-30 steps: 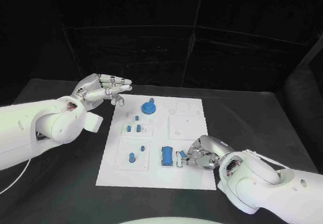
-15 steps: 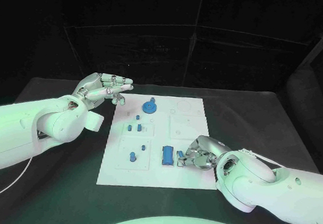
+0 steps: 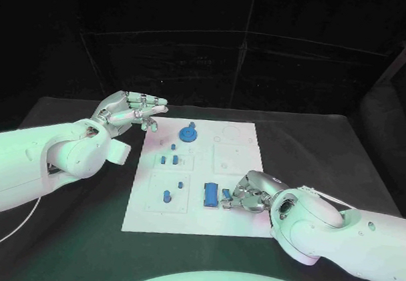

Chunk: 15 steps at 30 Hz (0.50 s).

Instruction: Assemble the parts on the task board

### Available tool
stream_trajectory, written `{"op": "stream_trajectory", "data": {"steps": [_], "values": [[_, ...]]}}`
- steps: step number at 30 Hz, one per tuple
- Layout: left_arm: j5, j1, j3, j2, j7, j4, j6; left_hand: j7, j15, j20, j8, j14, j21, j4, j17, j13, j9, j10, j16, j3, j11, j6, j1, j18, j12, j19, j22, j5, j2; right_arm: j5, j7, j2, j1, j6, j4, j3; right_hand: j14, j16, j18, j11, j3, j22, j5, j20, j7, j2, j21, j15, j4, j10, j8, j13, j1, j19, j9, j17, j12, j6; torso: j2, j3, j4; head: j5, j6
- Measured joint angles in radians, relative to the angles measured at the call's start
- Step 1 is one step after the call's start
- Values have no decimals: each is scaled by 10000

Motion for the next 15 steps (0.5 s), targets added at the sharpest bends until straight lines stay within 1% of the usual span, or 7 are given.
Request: {"op": "stream_trajectory", "data": {"steps": [1,3,6,8,10,15], "values": [[0,0,0,0,-1,-1,1,0,0,0,0,0,0,0,0,0,0,0,0,0,0,0,0,1,0,0,0,0,0,-9,-8,6,0,2,-4,0,0,0,0,0,-94,-1,-445,0,0,8,0,0,6,0,0,11,-143,0,16,0,0,0,0,-1,0,0,0],[0,0,0,2,-2,-2,3,0,0,0,0,0,0,0,0,0,0,0,0,0,0,0,0,1,0,0,0,0,0,-29,-20,13,0,2,-18,0,0,0,0,0,-250,0,-1071,0,0,-7,0,0,16,0,0,17,-396,0,59,-1,0,0,0,-1,-1,0,-5],[0,0,0,3,-4,-1,6,0,0,0,0,0,0,0,0,0,0,0,0,0,0,0,0,1,0,0,0,0,0,-49,-30,13,0,-3,-39,0,0,0,0,0,-376,0,-1618,0,0,-130,0,1,34,0,0,27,-787,0,99,-1,0,0,0,-1,-2,0,0],[0,0,0,3,-6,-1,8,0,0,0,0,0,0,0,0,0,0,0,0,0,0,0,0,0,0,0,0,0,0,-62,-32,4,0,-10,-56,0,0,0,0,0,-376,0,-1827,0,0,-213,0,1,34,0,-1,27,-1009,0,124,-1,0,0,-1,-1,-2,0,6],[0,0,0,-1,-9,5,11,0,0,0,0,0,0,0,0,0,0,0,0,0,0,0,0,0,0,0,0,0,0,-72,-34,-6,0,-15,-69,0,0,0,0,0,-375,0,-1902,0,0,-309,0,1,34,-1,-1,27,-1107,-1,139,-1,0,0,-1,-1,-2,0,9],[0,0,0,-6,-14,7,16,0,0,0,0,0,0,0,0,0,0,0,0,0,0,0,0,1,0,0,0,0,0,-88,-31,-26,0,-29,-73,1,0,0,0,1,-375,0,-1902,0,0,-316,0,1,35,-1,-1,5,-1202,-1,143,-2,-40,-1,-2,0,-2,-5,8]]}}
